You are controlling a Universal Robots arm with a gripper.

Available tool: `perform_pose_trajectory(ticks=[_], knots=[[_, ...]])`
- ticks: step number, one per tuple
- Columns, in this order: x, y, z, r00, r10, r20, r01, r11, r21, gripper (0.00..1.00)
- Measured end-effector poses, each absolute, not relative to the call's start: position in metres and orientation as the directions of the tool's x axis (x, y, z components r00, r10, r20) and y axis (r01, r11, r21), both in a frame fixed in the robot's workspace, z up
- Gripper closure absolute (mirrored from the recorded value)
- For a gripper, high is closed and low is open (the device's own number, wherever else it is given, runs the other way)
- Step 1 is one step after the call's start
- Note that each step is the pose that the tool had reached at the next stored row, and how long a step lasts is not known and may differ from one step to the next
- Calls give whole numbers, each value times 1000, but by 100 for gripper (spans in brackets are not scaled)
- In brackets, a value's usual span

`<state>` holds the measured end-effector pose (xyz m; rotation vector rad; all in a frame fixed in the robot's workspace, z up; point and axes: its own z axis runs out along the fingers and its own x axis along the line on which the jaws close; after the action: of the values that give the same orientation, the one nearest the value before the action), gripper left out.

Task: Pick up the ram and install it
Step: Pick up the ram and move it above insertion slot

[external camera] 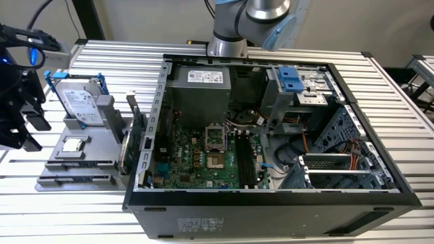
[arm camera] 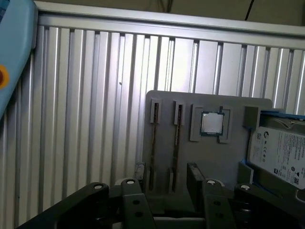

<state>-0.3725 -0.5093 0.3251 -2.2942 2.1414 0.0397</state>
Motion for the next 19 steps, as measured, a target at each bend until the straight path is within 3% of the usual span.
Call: perform_pose_trajectory(ticks=[19], knots=[[-373,-509,315,69,-997,-21,-998,-69,15,0]])
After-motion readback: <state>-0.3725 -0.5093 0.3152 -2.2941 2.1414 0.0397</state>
